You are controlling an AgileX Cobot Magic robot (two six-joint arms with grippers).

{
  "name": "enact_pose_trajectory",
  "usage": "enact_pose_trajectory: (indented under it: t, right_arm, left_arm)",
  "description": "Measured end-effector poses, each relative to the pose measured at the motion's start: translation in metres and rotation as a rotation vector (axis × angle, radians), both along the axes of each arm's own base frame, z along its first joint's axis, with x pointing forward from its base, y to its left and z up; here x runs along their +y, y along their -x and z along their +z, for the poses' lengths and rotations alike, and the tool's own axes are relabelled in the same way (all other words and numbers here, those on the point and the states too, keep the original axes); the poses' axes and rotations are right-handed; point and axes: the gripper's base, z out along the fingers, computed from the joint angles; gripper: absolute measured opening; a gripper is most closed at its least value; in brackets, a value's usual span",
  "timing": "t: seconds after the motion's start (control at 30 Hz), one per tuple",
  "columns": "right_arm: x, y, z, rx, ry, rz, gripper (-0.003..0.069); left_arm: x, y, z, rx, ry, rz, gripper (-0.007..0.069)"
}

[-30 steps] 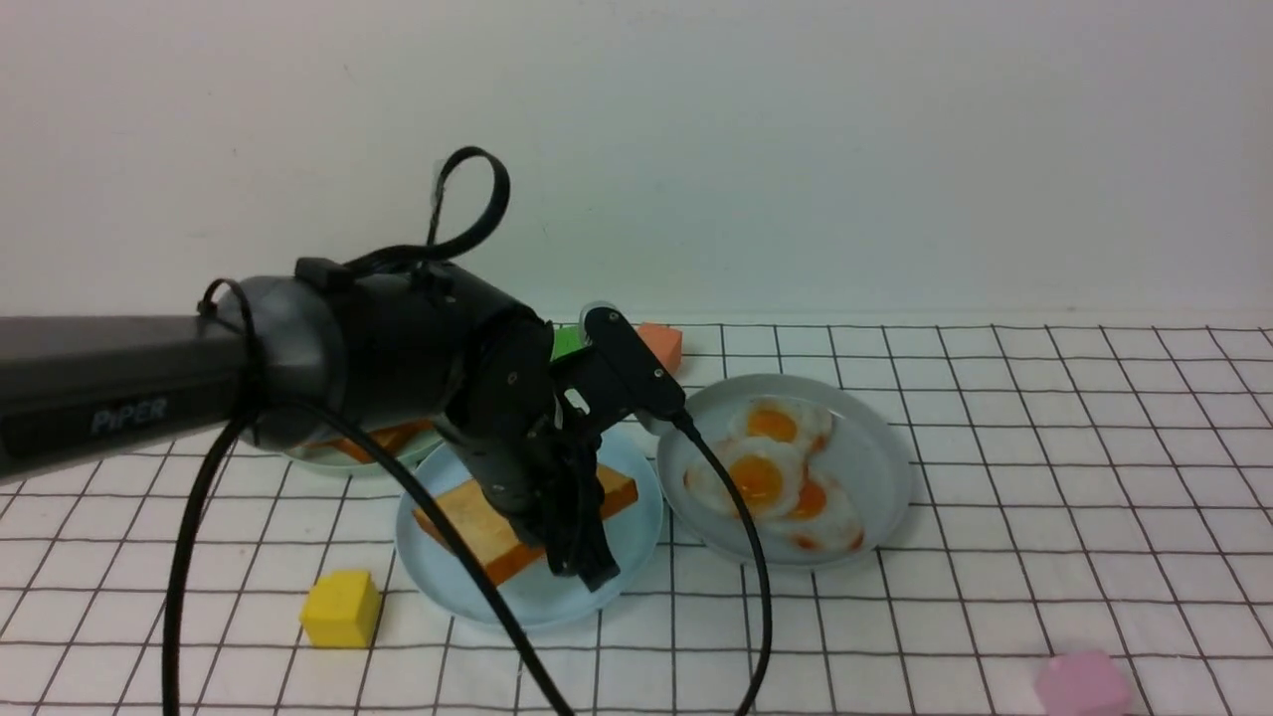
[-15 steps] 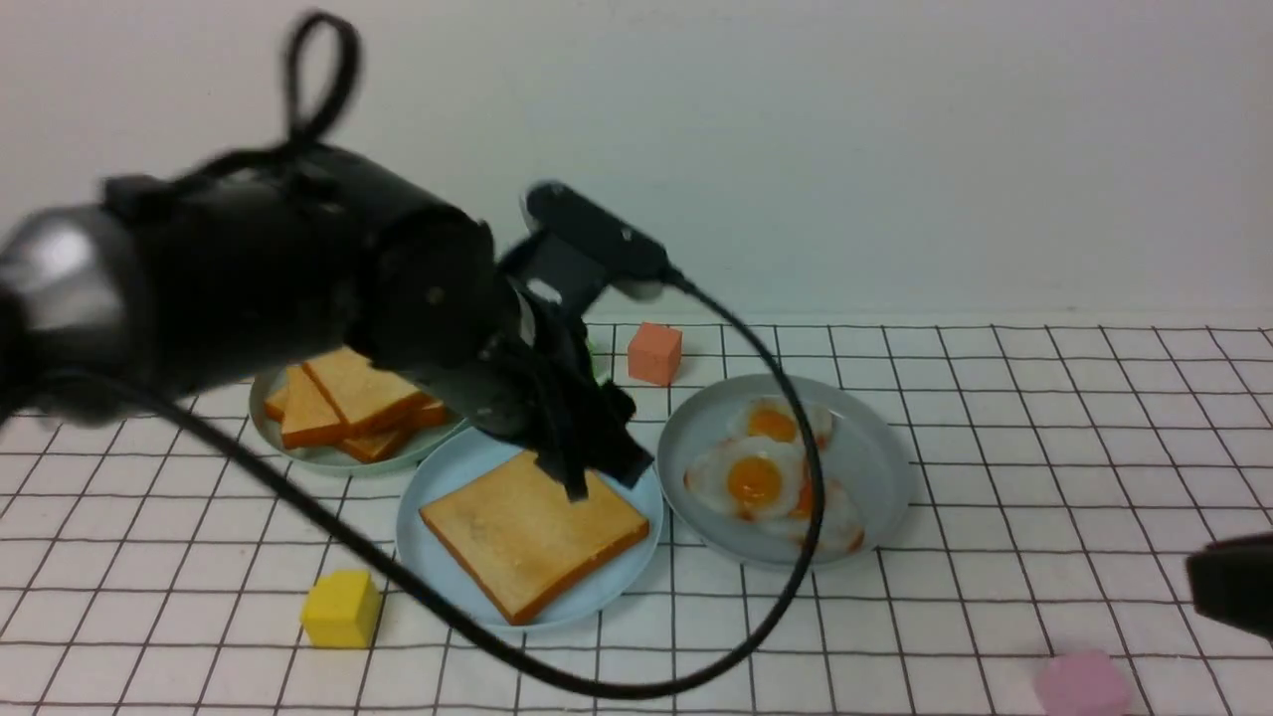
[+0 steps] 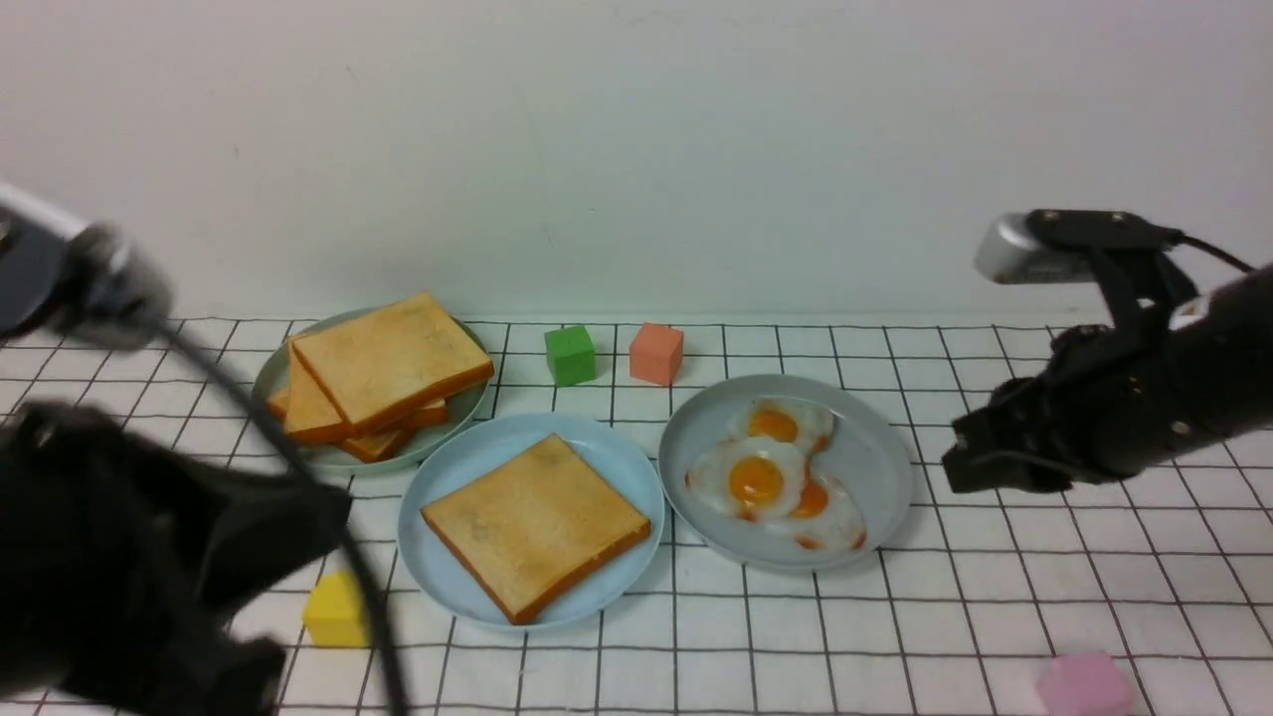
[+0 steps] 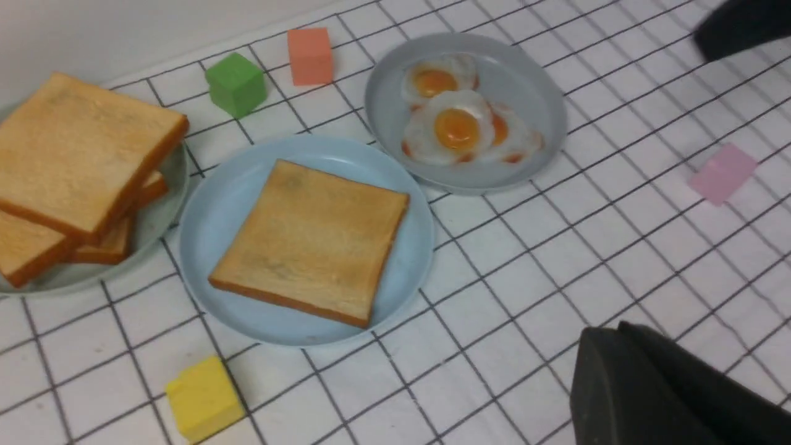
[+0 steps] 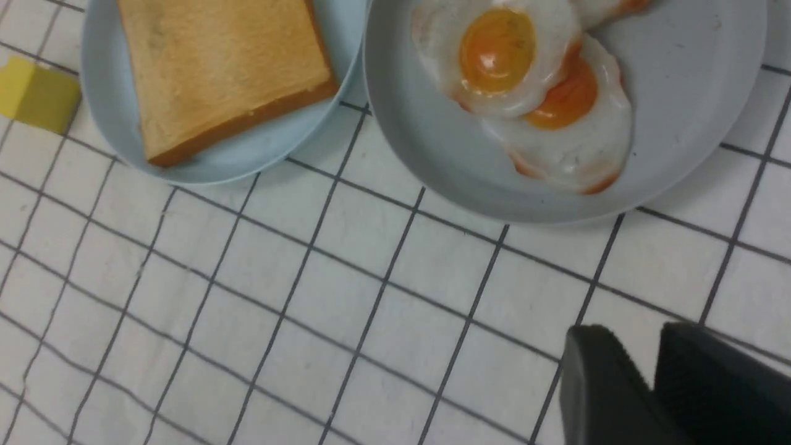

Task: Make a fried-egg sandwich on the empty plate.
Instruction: Use the right arm to grab a fried egg

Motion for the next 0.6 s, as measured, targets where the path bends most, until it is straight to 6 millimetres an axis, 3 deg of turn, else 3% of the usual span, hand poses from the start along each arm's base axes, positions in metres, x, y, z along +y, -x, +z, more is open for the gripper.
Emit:
enact_pose_trajectory:
  t: [0.27, 0.43, 0.6]
  right_arm:
    - [0.02, -0.074, -0.048, 0.125, -0.056, -0.064, 0.033]
    - [0.029, -0.101, -0.076, 0.185, -0.1, -0.098, 0.0354]
    - [0.035, -0.117, -0.087, 0.2, -0.134, -0.114, 0.0355]
  left_arm:
    - [0.035, 0.048, -0.028, -0.216, 0.254, 0.003, -0.0013]
    - [0.037, 0.05, -0.033, -0.224, 0.264, 0.004, -0.0013]
    - [0.033, 0.045, -0.032, -0.231, 0.274, 0.008, -0.0013]
